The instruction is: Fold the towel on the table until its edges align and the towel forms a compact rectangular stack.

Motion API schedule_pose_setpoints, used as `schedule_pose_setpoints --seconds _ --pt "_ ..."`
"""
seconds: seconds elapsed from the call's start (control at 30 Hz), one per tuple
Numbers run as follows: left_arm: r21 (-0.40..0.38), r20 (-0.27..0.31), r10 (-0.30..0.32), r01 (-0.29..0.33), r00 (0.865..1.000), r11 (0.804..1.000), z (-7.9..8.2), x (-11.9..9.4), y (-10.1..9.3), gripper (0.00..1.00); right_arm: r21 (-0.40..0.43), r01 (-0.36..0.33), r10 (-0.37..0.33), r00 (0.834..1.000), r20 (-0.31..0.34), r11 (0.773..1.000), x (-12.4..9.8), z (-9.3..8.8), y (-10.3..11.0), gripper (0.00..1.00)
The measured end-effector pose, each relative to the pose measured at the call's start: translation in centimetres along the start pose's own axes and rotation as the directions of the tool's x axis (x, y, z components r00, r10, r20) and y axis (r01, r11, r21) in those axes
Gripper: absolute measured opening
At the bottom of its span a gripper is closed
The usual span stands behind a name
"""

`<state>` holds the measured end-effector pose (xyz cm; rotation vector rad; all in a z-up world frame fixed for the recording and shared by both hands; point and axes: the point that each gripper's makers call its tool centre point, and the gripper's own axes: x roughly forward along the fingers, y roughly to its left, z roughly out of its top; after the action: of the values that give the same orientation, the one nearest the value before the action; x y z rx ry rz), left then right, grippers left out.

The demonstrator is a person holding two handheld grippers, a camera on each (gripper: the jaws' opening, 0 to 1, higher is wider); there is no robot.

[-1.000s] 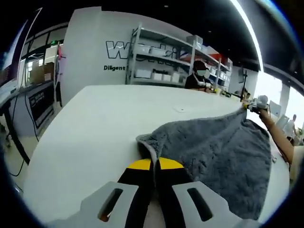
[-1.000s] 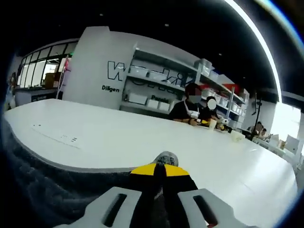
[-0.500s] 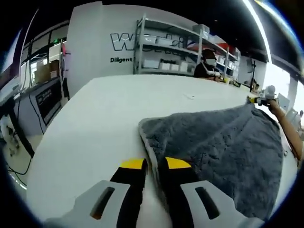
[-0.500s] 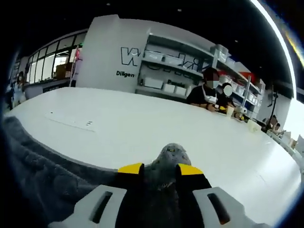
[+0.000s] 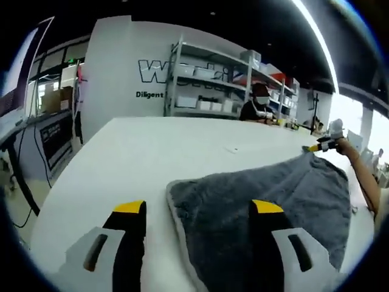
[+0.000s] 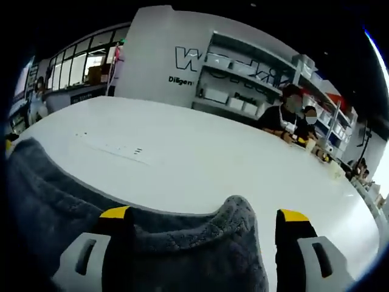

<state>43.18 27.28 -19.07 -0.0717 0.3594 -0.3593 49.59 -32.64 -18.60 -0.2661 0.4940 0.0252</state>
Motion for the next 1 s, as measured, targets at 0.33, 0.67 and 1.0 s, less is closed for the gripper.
schedule_pose_setpoints --seconds 0.33,0.67,1.0 --pt "-0.085 0.013 -0.080 0.081 0.997 0.993 0.1 0.1 -2.1 0.99 -0.045 -0.052 0.052 0.999 0.005 0.998 -1.1 1.3 1.6 0.99" --pt "-0.116 0.063 -0.175 0.181 0.983 0.977 2.2 -0.4 -5.9 0.99 -0.054 -0.109 0.110 0.994 0.019 0.993 -4.9 3.4 3.6 0.99" --pt "0.033 -0.043 -0.222 0.223 0.974 0.974 1.2 -2.4 -12.2 0.98 -0.206 -0.151 0.157 0.987 0.013 0.967 -9.2 4.4 4.0 0.99"
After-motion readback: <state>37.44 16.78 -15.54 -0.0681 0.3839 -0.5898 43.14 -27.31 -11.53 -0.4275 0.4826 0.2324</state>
